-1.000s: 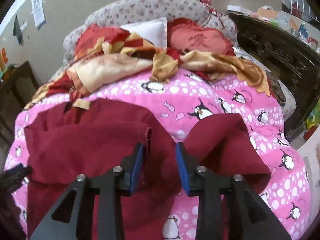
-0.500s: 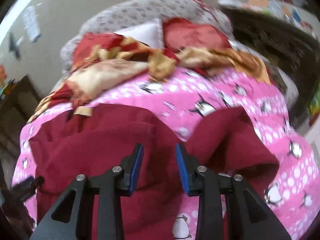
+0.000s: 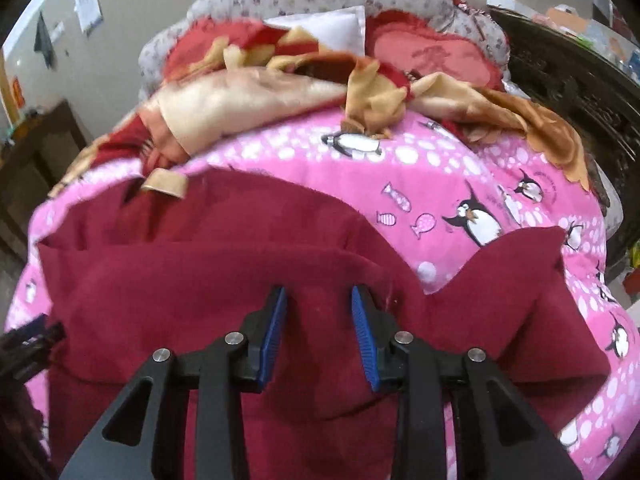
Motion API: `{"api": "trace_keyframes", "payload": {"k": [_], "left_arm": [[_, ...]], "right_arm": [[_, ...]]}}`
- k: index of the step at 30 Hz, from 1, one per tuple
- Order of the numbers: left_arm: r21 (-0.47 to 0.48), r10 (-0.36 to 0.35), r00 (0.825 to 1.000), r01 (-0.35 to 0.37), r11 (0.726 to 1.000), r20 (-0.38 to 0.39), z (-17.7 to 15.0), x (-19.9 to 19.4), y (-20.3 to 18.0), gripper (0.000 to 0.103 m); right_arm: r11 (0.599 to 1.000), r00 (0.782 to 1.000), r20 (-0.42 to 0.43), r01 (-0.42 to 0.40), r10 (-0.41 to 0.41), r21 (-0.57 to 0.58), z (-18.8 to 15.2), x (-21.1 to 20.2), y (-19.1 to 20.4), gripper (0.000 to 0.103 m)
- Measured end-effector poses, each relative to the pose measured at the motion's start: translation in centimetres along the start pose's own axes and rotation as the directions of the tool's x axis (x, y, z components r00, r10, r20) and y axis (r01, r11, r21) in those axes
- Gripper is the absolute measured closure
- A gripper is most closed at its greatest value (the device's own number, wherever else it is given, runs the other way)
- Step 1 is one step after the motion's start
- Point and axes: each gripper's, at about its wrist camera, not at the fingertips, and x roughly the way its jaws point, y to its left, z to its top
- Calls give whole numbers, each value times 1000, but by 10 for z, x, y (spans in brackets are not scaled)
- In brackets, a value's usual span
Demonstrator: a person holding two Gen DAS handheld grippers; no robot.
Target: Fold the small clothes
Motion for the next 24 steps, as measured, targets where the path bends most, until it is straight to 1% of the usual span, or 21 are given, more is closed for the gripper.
{"api": "trace_keyframes", "payload": {"k": [3,6,8,10,11,13,14,15,18,22,24], "left_arm": [[1,4,1000,-4,1000,0,1,-1,-1,31],[2,3,1000,-3,1000,9,0,-7,-1,31],[-5,-4,1000,4,1000,14,-3,-12,-2,31],[-15,-18,1000,18,1000,19,-6,-16,-4,31],[-15,-21,1000,21,1000,18,-7,-17,-6,31],[2,-25,1000,25,1000,14,-11,-21,-11,31],[7,-24,1000,24,1000,17,-12,-23,-13,31],[15,-23,999,23,1000,21,-14,-25,-15,31],[25,-18,999,17,1000,26,-18,-28,-18,31],[-10,-29,999,29,1000,18,-23,-30,-14,31],[-29,-36,999,37,999,23,-28,-35,-12,31]], "right_arm": [[1000,1000,5,10,-10,-16,0,-8,2,59],[999,998,33,-45,44,25,-7,-29,-1,58],[998,998,39,-60,59,28,-18,-36,1,58],[999,999,0,-44,44,10,-26,-27,7,58],[1000,1000,-19,-16,16,-3,-31,-17,10,58],[1000,1000,-16,7,-8,-12,-35,-10,13,57],[1000,1000,-11,7,-8,-9,-36,-11,12,55],[1000,1000,-12,-1,1,-1,-35,-13,12,53],[999,999,-19,-27,27,19,-34,-19,8,53],[997,998,-8,-61,62,43,-40,-38,4,52],[996,997,4,-74,74,44,-48,-48,5,52]]}}
